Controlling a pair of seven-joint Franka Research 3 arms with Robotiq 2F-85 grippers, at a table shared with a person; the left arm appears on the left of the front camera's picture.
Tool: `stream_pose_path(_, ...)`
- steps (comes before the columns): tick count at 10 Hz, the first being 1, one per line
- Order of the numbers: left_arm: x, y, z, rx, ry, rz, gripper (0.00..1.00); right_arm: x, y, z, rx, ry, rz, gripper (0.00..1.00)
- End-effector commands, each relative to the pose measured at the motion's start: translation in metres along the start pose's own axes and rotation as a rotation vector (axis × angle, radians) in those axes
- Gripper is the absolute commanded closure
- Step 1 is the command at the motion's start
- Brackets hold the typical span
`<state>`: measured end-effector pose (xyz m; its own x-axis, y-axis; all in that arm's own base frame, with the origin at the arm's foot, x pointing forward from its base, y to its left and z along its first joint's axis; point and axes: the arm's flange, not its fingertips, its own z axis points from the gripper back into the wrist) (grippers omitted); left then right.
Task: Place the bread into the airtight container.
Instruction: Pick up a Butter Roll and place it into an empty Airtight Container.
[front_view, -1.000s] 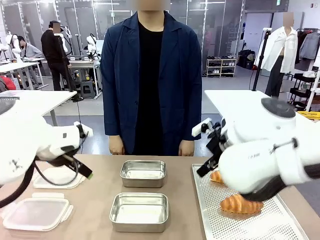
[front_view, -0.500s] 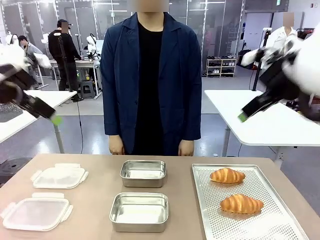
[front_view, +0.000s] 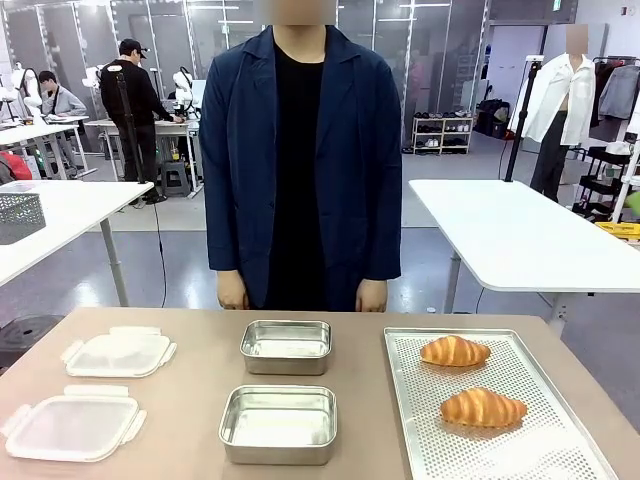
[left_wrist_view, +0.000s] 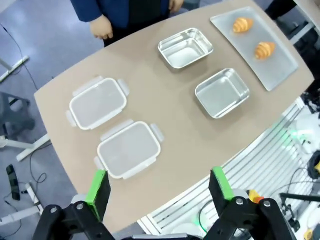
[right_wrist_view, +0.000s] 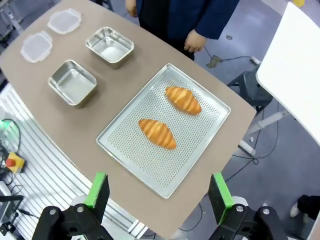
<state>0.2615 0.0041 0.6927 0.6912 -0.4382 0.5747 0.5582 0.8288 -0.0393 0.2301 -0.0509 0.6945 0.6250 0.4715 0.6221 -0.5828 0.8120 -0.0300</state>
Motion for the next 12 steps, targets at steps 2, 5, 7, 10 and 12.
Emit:
stream_pose_path(2, -0.028, 0.006, 0.046, 0.022, -0.029, -0.016, 0.00, -0.030, 0.000, 0.027, 0.008, -0.030, -0.003, 0.00)
stream_pose_path(5, -0.032, 0.003, 0.050, 0.023, -0.057, 0.004, 0.00, -0.031, 0.004, 0.033, 0.001, -0.036, -0.019, 0.00)
stream_pose_path(7, -0.032, 0.003, 0.050, 0.023, -0.057, 0.004, 0.00, -0.031, 0.004, 0.033, 0.001, -0.036, -0.019, 0.00)
stream_pose_path(10, -0.032, 0.003, 0.050, 0.023, -0.057, 0.004, 0.00, -0.031, 0.004, 0.033, 0.001, -0.036, -0.019, 0.00)
stream_pose_path(12, -0.032, 0.003, 0.050, 0.023, -0.057, 0.004, 0.00, -0.014, 0.006, 0.023, 0.000, 0.099, 0.238, 0.00)
